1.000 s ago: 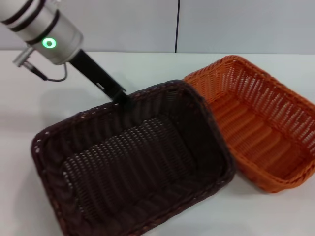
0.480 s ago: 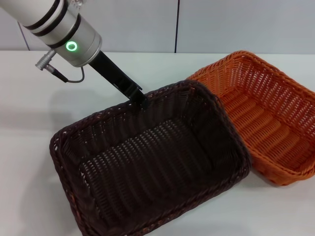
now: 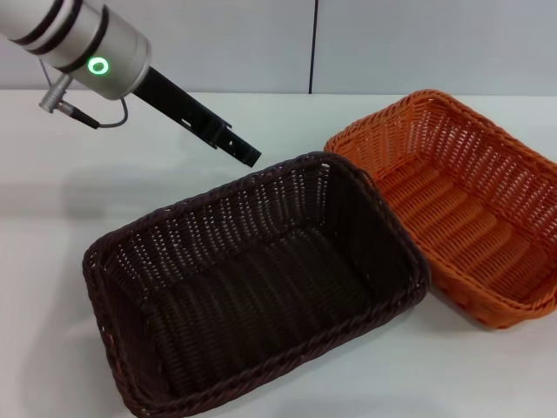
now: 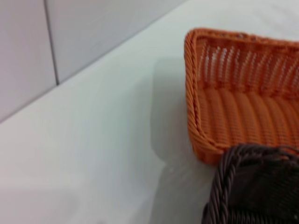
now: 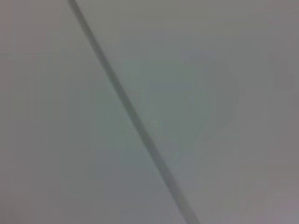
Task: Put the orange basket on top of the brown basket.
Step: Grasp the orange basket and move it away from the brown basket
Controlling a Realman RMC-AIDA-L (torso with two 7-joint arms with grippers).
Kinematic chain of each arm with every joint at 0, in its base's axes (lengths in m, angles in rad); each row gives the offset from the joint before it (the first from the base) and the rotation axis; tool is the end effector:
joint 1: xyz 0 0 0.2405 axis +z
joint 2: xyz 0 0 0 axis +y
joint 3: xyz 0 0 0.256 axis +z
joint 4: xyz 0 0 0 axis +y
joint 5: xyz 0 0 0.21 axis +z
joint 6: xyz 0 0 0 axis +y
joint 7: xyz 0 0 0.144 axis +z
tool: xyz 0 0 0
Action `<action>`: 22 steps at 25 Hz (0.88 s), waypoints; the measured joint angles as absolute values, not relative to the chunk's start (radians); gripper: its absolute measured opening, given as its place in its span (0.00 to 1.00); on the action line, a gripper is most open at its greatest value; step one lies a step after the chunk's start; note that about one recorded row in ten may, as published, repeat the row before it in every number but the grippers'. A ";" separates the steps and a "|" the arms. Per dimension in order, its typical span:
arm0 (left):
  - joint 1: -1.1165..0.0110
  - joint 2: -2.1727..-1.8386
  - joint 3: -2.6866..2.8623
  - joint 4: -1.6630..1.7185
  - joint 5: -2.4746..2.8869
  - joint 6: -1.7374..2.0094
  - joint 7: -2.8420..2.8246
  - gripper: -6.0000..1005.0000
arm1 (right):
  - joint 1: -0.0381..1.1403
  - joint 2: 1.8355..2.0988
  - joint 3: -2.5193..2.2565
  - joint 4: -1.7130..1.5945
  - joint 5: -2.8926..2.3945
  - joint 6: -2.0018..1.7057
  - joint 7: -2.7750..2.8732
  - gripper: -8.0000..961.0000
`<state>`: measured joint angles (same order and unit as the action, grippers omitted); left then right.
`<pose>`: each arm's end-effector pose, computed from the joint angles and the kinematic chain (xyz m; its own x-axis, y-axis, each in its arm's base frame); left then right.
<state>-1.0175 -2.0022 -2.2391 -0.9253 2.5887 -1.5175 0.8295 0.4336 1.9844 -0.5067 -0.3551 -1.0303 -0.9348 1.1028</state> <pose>-0.1252 0.4416 0.0404 0.8117 0.5838 -0.0194 0.5404 -0.7632 -0.3543 0.3899 0.3611 0.1174 0.3359 -0.0088 -0.9419 -0.9412 0.0352 -0.3360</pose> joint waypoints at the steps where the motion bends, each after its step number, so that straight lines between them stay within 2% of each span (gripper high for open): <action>1: -1.013 -2.003 -2.258 -0.930 2.584 -1.515 0.840 0.70 | 0.399 1.964 -0.567 -0.447 -1.157 -0.956 1.317 0.83; 2: -1.013 -2.003 -2.258 -0.930 2.584 -1.515 0.840 0.71 | 0.399 1.964 -0.567 -0.447 -1.157 -0.956 1.317 0.83; 3: -1.011 -2.003 -2.268 -0.930 2.582 -1.514 0.848 0.72 | 0.367 1.938 -0.596 -0.555 -1.310 -1.015 1.554 0.83; 6: -0.999 -2.004 -2.286 -0.925 2.555 -1.506 0.880 0.77 | 0.342 1.899 -0.589 -0.712 -1.529 -1.146 1.843 0.83; 7: -0.999 -2.004 -2.286 -0.925 2.555 -1.506 0.880 0.78 | 0.342 1.899 -0.589 -0.712 -1.529 -1.146 1.843 0.83; 8: -0.995 -2.003 -2.287 -0.923 2.549 -1.501 0.886 0.80 | 0.349 1.867 -0.563 -0.829 -1.706 -1.265 2.045 0.83; 9: -0.991 -2.003 -2.287 -0.923 2.543 -1.494 0.893 0.81 | 0.360 1.852 -0.543 -0.873 -1.789 -1.319 2.127 0.83; 10: -0.986 -2.003 -2.287 -0.922 2.536 -1.487 0.899 0.83 | 0.360 1.852 -0.543 -0.873 -1.789 -1.319 2.127 0.83; 12: -0.977 -2.003 -2.288 -0.922 2.528 -1.475 0.911 0.86 | 0.415 1.815 -0.464 -0.947 -1.987 -1.480 2.302 0.83; 13: -0.971 -2.003 -2.288 -0.921 2.521 -1.469 0.916 0.86 | 0.486 1.779 -0.382 -0.976 -2.167 -1.626 2.417 0.83; 14: -0.967 -2.003 -2.288 -0.921 2.517 -1.464 0.921 0.86 | 0.486 1.779 -0.382 -0.976 -2.167 -1.626 2.417 0.83; 16: -0.949 -2.003 -2.288 -0.919 2.497 -1.444 0.941 0.86 | 0.579 1.733 -0.322 -0.977 -2.365 -1.768 2.508 0.83; 22: -0.933 -2.004 -2.289 -0.913 2.487 -1.426 0.954 0.86 | 0.682 1.689 -0.323 -0.971 -2.562 -1.880 2.673 0.83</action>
<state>-0.9326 -2.0037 -2.2887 -0.9128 2.4866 -1.4257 0.9539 0.6818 1.6887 -0.3225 -0.9714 -2.5618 -1.8795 2.6733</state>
